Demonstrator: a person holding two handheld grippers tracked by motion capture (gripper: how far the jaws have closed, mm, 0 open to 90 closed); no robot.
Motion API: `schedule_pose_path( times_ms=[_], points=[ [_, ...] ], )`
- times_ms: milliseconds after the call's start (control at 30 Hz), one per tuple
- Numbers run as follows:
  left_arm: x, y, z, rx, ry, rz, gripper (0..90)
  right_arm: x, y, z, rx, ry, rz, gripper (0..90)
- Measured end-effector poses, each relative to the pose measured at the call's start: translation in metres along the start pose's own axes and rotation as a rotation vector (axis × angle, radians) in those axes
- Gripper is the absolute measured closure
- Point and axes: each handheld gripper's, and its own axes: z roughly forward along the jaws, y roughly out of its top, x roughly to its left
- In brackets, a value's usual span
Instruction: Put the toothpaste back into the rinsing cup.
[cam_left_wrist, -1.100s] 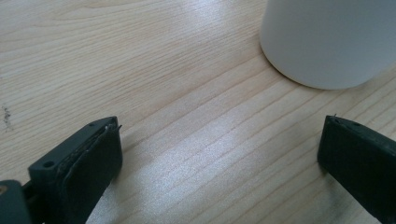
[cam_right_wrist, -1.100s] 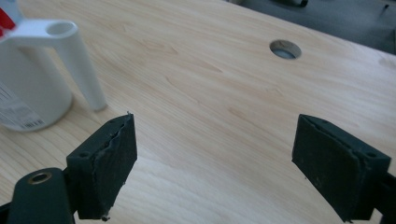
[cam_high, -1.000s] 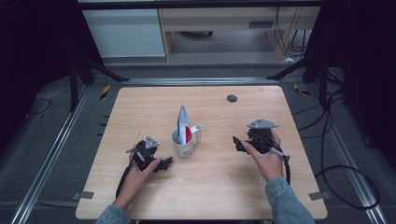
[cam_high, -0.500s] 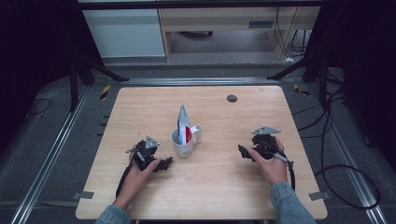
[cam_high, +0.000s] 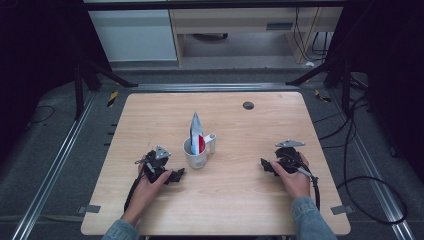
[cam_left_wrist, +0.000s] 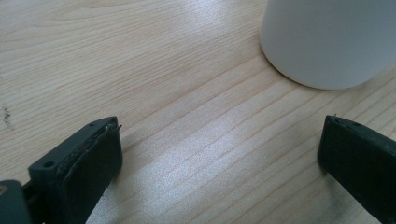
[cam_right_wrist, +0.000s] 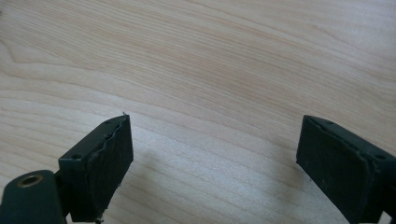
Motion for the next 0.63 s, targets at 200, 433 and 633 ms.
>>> schedule_pose_path(
  times_ms=[200, 433, 633],
  points=[
    [0.0001, 0.0000, 0.0000, 0.000, -0.001, 0.000, 0.0, -0.0023, -0.0055, 0.0039, -0.017, -0.028, -0.003, 10.9],
    [0.0000, 0.0000, 0.0000, 0.000, -0.001, 0.000, 0.0, 0.0013, -0.0063, 0.0073, -0.028, -0.046, -0.005, 6.5],
    [0.0000, -0.0001, 0.0000, 0.000, -0.001, 0.000, 0.0, 0.0046, -0.0048, 0.0091, -0.024, -0.070, 0.026, 4.0]
  ],
)
